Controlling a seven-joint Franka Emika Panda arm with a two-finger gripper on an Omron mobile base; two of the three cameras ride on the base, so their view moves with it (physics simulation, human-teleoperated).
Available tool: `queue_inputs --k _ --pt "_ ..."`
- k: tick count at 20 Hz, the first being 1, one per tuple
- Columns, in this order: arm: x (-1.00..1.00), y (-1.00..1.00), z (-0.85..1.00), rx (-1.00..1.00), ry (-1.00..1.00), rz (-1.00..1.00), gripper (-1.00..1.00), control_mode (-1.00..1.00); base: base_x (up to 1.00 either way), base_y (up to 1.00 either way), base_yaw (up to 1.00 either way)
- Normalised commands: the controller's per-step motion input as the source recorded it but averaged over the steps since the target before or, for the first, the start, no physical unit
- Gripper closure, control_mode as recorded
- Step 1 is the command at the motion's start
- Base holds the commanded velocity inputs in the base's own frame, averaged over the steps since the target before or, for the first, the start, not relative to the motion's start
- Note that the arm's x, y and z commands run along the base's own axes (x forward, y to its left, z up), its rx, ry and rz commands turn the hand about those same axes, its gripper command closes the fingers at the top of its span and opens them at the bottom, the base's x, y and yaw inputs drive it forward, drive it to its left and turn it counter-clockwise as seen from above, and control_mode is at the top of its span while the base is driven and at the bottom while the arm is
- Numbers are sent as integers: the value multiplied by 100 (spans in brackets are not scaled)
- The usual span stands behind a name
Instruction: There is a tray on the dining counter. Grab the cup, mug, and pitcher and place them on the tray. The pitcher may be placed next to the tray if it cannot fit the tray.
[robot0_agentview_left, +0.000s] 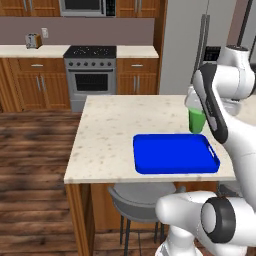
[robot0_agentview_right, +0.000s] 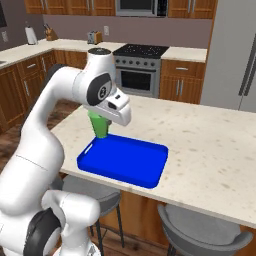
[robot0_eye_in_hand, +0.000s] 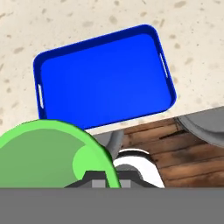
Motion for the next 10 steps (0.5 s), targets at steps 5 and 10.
queue_inputs --k 5,10 --pt "55 -72 -62 0 -1 0 100 -100 0 0 0" --pt "29 -57 -65 -1 -3 0 100 -100 0 0 0"
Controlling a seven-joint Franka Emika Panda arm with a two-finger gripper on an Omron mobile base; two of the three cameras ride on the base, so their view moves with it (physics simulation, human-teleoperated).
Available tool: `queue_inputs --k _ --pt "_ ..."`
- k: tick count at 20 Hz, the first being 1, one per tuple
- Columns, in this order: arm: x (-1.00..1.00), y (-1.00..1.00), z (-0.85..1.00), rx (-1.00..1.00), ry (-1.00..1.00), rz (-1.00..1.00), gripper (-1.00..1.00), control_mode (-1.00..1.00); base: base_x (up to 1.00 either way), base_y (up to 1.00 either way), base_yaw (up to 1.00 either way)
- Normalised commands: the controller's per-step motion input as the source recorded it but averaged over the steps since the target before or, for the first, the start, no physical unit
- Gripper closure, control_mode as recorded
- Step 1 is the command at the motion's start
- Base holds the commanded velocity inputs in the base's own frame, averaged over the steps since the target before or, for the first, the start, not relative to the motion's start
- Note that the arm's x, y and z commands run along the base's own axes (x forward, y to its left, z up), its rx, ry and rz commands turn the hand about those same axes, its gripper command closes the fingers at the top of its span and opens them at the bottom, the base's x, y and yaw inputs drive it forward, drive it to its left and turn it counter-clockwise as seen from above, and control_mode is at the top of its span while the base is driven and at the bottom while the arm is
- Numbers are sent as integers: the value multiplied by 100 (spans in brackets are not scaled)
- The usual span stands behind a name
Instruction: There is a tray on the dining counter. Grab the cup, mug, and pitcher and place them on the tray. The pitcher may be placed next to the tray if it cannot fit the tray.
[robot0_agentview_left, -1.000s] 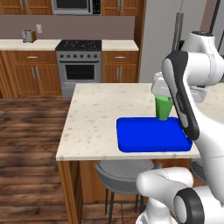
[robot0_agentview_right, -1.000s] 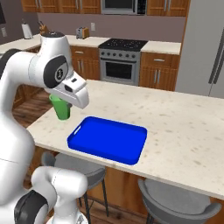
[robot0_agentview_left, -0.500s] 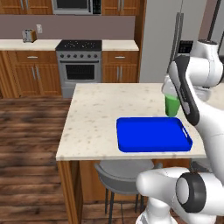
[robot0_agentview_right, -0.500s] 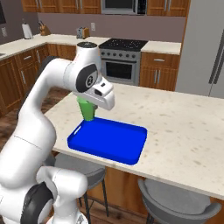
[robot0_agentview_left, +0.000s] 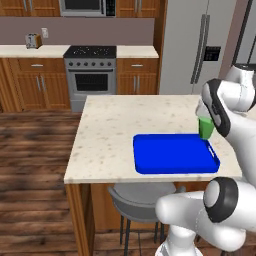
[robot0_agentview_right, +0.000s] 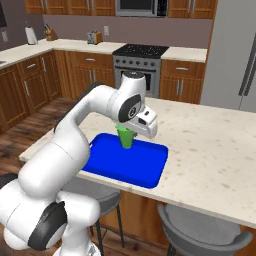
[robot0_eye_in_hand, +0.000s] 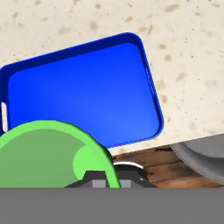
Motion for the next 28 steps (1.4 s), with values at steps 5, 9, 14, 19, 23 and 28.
queue_inputs --k 5,9,14,19,23,28 --pt "35 -24 -54 -3 0 0 100 -100 0 0 0" --pt "35 -12 -52 -5 -5 0 100 -100 0 0 0" --pt "40 -16 -48 -4 -5 0 100 -100 0 0 0" --pt "42 -22 -41 0 -4 0 100 -100 0 0 0" --pt "38 -19 -34 0 -4 0 100 -100 0 0 0" --pt "30 -13 -24 0 -4 0 100 -100 0 0 0"
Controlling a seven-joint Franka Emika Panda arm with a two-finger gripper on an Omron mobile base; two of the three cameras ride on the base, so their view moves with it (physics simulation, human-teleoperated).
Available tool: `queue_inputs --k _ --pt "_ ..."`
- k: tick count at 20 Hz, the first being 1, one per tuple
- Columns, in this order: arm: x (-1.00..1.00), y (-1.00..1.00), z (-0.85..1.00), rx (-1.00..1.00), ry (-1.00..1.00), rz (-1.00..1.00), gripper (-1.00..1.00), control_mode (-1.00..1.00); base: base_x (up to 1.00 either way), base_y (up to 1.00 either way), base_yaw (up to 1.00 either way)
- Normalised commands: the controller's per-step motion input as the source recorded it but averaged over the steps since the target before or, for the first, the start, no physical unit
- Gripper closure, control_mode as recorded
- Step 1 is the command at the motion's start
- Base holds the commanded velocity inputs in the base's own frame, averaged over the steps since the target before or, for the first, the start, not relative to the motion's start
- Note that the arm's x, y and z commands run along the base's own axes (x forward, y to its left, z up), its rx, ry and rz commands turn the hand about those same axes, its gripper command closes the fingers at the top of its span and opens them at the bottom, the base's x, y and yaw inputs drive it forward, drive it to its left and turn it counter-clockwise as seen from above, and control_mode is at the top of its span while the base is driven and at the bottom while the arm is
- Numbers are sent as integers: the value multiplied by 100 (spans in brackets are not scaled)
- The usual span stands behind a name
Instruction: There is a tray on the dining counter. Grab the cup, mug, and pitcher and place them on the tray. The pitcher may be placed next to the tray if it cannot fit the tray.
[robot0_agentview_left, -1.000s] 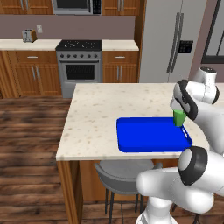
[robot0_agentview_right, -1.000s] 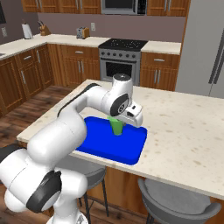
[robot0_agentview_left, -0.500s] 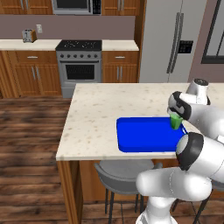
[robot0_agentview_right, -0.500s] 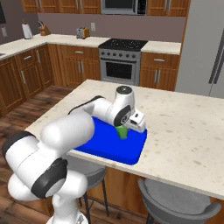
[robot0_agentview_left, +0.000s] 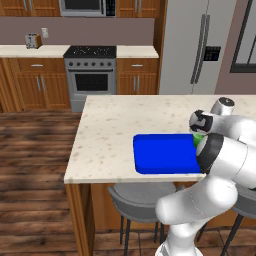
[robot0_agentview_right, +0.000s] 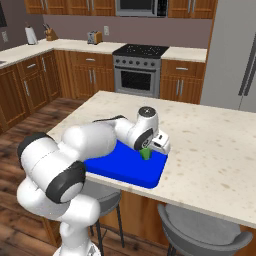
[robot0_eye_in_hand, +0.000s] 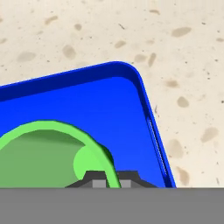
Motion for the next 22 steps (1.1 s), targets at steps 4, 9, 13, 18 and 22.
queue_inputs --k 4,9,13,18,22 --pt "24 -8 -22 0 -4 0 100 -100 0 0 0" --pt "15 -6 -28 0 0 0 100 -100 0 0 0" --pt "10 -6 -32 0 0 0 100 -100 0 0 0" --pt "6 -1 -30 0 0 0 -100 -100 0 0 0" --pt "8 0 -26 0 0 0 -100 -100 0 0 0"
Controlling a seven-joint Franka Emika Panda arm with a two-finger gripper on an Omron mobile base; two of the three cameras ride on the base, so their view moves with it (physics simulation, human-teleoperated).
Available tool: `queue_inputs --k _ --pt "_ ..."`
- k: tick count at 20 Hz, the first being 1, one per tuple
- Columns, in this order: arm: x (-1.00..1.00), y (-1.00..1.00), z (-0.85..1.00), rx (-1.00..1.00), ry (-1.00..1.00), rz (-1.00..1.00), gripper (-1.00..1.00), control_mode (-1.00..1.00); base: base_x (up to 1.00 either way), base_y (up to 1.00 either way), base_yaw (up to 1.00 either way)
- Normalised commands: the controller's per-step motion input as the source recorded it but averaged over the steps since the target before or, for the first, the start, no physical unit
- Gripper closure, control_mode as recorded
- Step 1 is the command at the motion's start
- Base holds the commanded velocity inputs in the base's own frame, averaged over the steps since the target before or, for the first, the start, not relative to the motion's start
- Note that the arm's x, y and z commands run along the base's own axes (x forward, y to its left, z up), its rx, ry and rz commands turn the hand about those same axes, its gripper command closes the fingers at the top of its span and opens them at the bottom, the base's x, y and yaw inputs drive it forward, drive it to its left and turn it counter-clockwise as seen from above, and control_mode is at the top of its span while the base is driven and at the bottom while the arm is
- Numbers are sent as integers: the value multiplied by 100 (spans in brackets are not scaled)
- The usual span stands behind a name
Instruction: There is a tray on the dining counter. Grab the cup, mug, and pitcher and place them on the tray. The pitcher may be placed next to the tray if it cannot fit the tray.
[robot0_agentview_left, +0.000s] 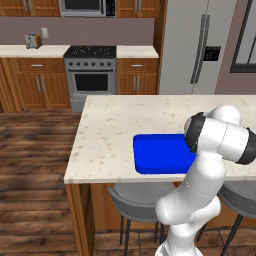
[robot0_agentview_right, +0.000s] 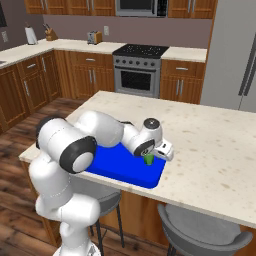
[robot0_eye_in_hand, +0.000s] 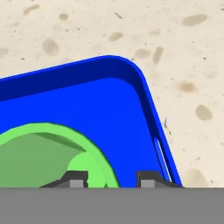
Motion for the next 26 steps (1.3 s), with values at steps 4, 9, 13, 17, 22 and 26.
queue_inputs --k 4,9,13,17,22,26 --pt "3 -3 -23 0 0 0 -100 -100 0 0 0" --pt "-9 0 10 0 -5 0 -100 -100 0 0 0" --pt "-18 0 71 0 -4 0 -100 -100 0 0 0" --pt "-12 12 97 0 -1 0 -100 -100 0 0 0" --pt "-26 36 97 0 4 -1 -100 -100 0 0 0" --pt "-67 58 78 0 21 -1 -100 -100 0 0 0"
